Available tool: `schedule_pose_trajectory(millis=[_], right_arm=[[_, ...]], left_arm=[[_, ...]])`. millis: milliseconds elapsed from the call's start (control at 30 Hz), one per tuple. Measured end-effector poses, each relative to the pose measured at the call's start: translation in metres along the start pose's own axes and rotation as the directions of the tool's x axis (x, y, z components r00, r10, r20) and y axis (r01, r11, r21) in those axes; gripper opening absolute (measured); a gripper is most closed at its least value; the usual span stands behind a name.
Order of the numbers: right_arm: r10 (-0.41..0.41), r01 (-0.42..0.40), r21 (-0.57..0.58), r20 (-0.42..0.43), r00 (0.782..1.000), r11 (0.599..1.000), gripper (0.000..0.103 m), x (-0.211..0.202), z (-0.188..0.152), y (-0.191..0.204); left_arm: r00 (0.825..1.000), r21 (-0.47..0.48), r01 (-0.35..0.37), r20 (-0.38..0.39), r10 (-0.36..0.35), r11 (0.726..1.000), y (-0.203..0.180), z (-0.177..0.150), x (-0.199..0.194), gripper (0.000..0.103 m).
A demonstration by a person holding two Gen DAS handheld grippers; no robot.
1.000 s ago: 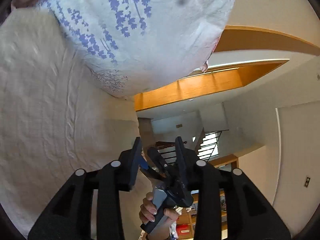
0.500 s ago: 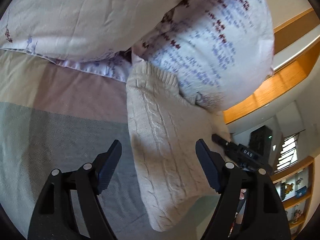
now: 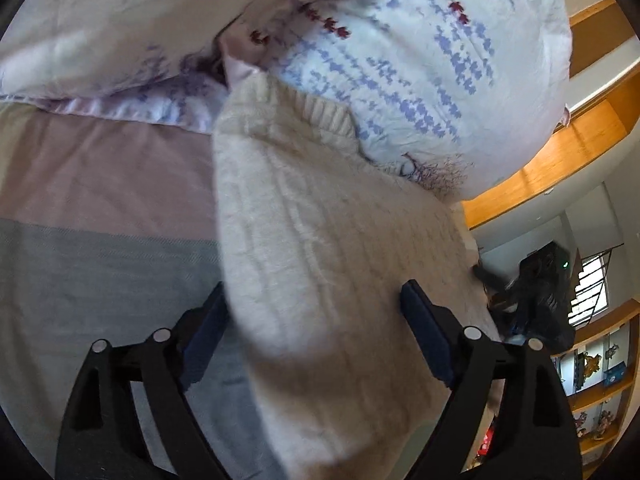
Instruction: Fold small clothes
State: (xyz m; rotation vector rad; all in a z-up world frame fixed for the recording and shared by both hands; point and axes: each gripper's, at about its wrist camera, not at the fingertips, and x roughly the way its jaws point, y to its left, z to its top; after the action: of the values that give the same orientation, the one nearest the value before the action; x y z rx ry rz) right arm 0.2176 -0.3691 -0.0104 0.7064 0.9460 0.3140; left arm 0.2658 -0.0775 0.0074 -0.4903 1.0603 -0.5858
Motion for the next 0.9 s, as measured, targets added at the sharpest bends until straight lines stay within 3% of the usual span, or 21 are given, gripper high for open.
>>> schedule_pose_trajectory(millis=[33, 67, 100, 200, 333, 400, 467, 533, 567, 600, 633, 667, 733, 767, 867, 900], right_arm=[[0.035, -0.035, -0.002, -0.016, 0.999, 0.999, 0.049, 0.005, -0.005, 0.001], [0.091, -0.091, 0.001, -0.017, 0.996, 0.996, 0.035, 0.007, -0.009, 0.0], [0.087, -0.087, -0.018, 0.008, 0.996, 0.996, 0.033, 0.005, -0.014, 0.005], [0.153, -0.152, -0.047, 0.02, 0.988, 0.987, 0.028, 0.002, -0.028, 0.025], [0.224, -0.226, -0.147, -0.033, 0.974, 0.963, 0.023, 0.02, -0.054, 0.071], [0.198, -0.207, -0.197, -0.068, 0.978, 0.958, 0.026, 0.04, -0.066, 0.092], [0.079, -0.099, -0.264, -0.086, 0.993, 0.959, 0.038, 0.06, -0.079, 0.109], [0.027, -0.022, -0.293, 0.012, 1.0, 0.956, 0.04, 0.043, -0.088, 0.119], [0.024, 0.0, -0.301, 0.079, 0.997, 0.954, 0.043, 0.024, -0.093, 0.121], [0.07, -0.018, -0.312, 0.158, 0.985, 0.95, 0.047, -0.002, -0.104, 0.124], [0.127, -0.062, -0.328, 0.182, 0.975, 0.943, 0.06, -0.021, -0.109, 0.123], [0.182, -0.111, -0.348, 0.179, 0.967, 0.931, 0.073, -0.03, -0.118, 0.128], [0.247, -0.196, -0.385, 0.087, 0.965, 0.902, 0.077, -0.023, -0.138, 0.144], [0.23, -0.193, -0.387, 0.05, 0.972, 0.902, 0.078, -0.013, -0.142, 0.148], [0.052, -0.055, -0.344, -0.018, 0.998, 0.937, 0.078, 0.042, -0.141, 0.14], [0.053, -0.049, -0.322, 0.004, 0.999, 0.946, 0.078, 0.05, -0.14, 0.132]], left_arm=[[1.0, -0.004, 0.0, 0.006, 0.0, 1.0, -0.002, 0.0, 0.003, 0.071], [1.0, -0.006, 0.007, 0.017, -0.007, 1.0, -0.002, 0.0, 0.004, 0.056], [0.999, -0.006, 0.033, 0.022, -0.033, 0.999, 0.001, 0.0, 0.001, 0.043], [0.994, 0.003, 0.111, 0.01, -0.111, 0.994, 0.011, -0.003, -0.025, 0.035], [0.995, 0.102, 0.039, 0.083, -0.048, 0.994, 0.022, -0.019, -0.085, 0.036], [0.992, 0.126, -0.058, 0.123, 0.042, 0.99, 0.034, -0.021, -0.105, 0.041], [0.978, 0.126, -0.167, 0.144, 0.149, 0.978, 0.047, -0.021, -0.113, 0.049], [0.956, 0.127, -0.253, 0.181, 0.229, 0.959, 0.052, -0.027, -0.127, 0.05], [0.942, 0.158, -0.286, 0.225, 0.248, 0.945, 0.047, -0.035, -0.14, 0.059], [0.931, 0.177, -0.312, 0.251, 0.263, 0.933, 0.042, -0.042, -0.15, 0.071], [0.915, 0.195, -0.346, 0.288, 0.283, 0.918, 0.036, -0.053, -0.163, 0.076], [0.904, 0.211, -0.363, 0.315, 0.288, 0.908, 0.03, -0.063, -0.172, 0.081], [0.894, 0.226, -0.379, 0.338, 0.292, 0.897, 0.022, -0.079, -0.184, 0.09], [0.891, 0.224, -0.384, 0.345, 0.296, 0.896, 0.022, -0.088, -0.19, 0.095], [0.894, 0.196, -0.39, 0.316, 0.319, 0.9, 0.021, -0.115, -0.191, 0.101], [0.884, 0.172, -0.418, 0.301, 0.357, 0.892, 0.02, -0.124, -0.188, 0.101]])
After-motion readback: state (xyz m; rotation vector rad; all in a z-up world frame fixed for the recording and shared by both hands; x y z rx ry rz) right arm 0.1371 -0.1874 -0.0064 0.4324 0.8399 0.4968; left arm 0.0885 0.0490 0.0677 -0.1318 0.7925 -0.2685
